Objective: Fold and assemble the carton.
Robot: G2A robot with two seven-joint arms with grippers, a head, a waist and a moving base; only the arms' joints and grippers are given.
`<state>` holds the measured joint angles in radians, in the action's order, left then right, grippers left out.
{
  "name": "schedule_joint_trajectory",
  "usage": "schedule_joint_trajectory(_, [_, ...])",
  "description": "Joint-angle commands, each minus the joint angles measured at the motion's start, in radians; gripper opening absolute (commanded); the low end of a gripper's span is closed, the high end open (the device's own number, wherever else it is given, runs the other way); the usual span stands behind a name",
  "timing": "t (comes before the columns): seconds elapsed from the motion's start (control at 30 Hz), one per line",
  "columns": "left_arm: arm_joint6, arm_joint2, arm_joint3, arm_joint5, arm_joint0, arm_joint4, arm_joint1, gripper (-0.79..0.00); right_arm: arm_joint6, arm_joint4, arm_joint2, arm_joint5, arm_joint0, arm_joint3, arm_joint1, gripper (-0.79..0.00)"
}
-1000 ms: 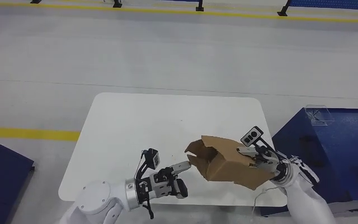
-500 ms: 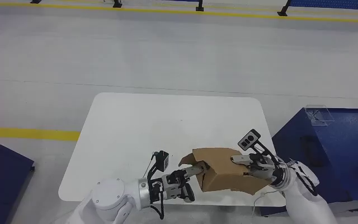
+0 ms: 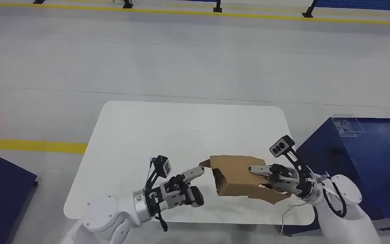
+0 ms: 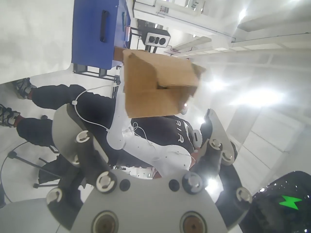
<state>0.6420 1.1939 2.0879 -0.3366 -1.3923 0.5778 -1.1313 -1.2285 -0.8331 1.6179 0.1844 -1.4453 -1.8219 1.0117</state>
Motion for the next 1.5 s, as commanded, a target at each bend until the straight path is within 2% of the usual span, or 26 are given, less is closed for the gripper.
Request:
schedule_joint_trajectory(0.0, [0.002,0.002,0.016,-0.003,-0.017,-0.023,0.003,0.0,-0.013,0.009,-0.005,0.004,-0.004,-0.007,-0.002,-0.785])
schedule_joint_trajectory(0.33, [0.005,-0.083,-0.015,-0.08,0.037,-0.087,0.0,0.0,-0.051,-0.007,-0.032,0.027,-0.01,-0.02,-0.006,-0.785])
schedule_joint_trajectory(0.57, [-0.003,-0.154,-0.037,-0.09,0.076,-0.133,-0.007,0.0,-0.046,-0.014,-0.053,0.03,-0.017,-0.02,-0.007,-0.785])
schedule_joint_trajectory(0.77, [-0.02,-0.175,-0.045,-0.081,0.093,-0.14,-0.011,0.0,-0.036,-0.039,-0.077,0.07,-0.007,-0.008,-0.007,-0.785])
schedule_joint_trajectory(0.97, [-0.026,-0.1,-0.01,-0.022,0.039,-0.11,-0.002,0.0,-0.057,-0.088,-0.071,0.119,0.03,0.049,-0.011,-0.785])
schedule_joint_trajectory(1.13, [0.012,0.018,0.039,0.095,-0.048,-0.017,0.01,0.0,-0.136,-0.113,-0.065,0.172,0.063,0.102,-0.018,-0.785])
schedule_joint_trajectory(1.23, [0.043,0.091,0.03,0.144,-0.092,0.05,0.017,0.0,-0.195,-0.128,-0.067,0.199,0.082,0.133,-0.022,-0.785])
schedule_joint_trajectory(1.33, [0.049,0.109,0.004,0.05,-0.082,0.027,0.023,0.0,-0.21,-0.151,-0.086,0.197,0.09,0.141,-0.027,-0.785])
schedule_joint_trajectory(1.4, [0.062,0.089,-0.007,-0.022,-0.05,-0.018,0.026,0.0,-0.206,-0.179,-0.103,0.201,0.092,0.143,-0.034,-0.785])
schedule_joint_trajectory(1.47, [0.092,0.054,-0.018,-0.056,-0.017,-0.066,0.028,0.0,-0.204,-0.185,-0.117,0.203,0.093,0.142,-0.043,-0.785])
